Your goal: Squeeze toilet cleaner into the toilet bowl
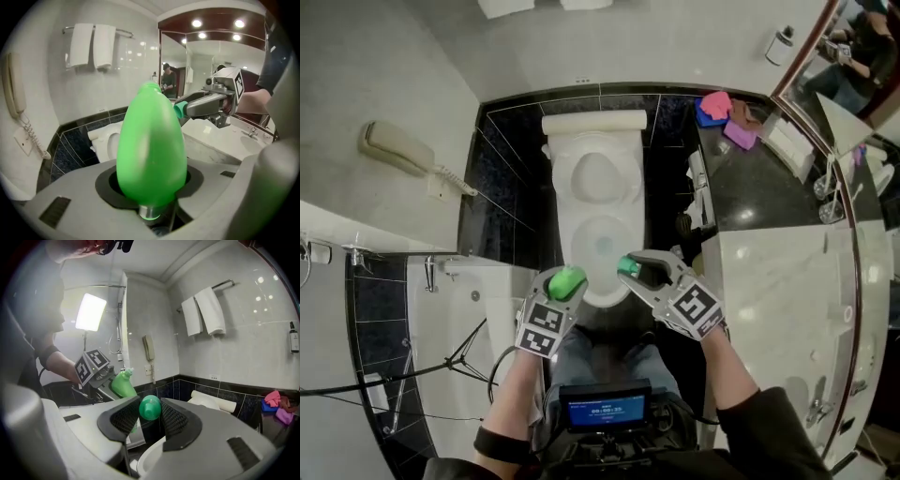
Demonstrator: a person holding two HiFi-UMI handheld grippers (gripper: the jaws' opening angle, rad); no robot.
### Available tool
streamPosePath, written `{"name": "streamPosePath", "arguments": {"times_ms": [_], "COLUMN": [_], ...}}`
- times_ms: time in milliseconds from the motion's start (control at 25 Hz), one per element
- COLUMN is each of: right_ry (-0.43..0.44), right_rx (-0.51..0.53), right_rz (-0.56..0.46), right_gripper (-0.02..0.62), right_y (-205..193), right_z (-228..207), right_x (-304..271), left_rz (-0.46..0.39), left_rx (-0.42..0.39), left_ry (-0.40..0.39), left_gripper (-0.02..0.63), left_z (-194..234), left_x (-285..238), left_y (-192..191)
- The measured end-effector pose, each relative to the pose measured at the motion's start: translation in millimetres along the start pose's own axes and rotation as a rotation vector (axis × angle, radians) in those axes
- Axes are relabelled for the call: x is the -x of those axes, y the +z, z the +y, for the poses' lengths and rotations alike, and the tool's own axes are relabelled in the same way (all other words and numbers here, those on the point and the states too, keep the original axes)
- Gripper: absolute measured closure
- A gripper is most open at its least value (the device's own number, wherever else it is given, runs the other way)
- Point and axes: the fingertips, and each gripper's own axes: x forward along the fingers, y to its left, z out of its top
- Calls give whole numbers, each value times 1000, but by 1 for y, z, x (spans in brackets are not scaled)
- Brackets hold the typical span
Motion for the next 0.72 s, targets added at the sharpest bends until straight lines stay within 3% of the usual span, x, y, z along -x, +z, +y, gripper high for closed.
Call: {"name": "streamPosePath", "arguments": {"times_ms": [240, 320, 720], "right_ry": [55, 80, 120], "right_rx": [28, 30, 49], "right_rz": [-104, -95, -76], "right_gripper": [439, 439, 439], "right_y": [37, 48, 52], "right_z": [25, 38, 56], "right_x": [23, 28, 31], "left_rz": [-91, -106, -79], "left_rx": [-24, -31, -24], "left_ry": [4, 5, 0], "left_gripper": [433, 433, 433], "left_z": [-13, -17, -24], "left_x": [51, 62, 79], "left_y": [25, 27, 10]}}
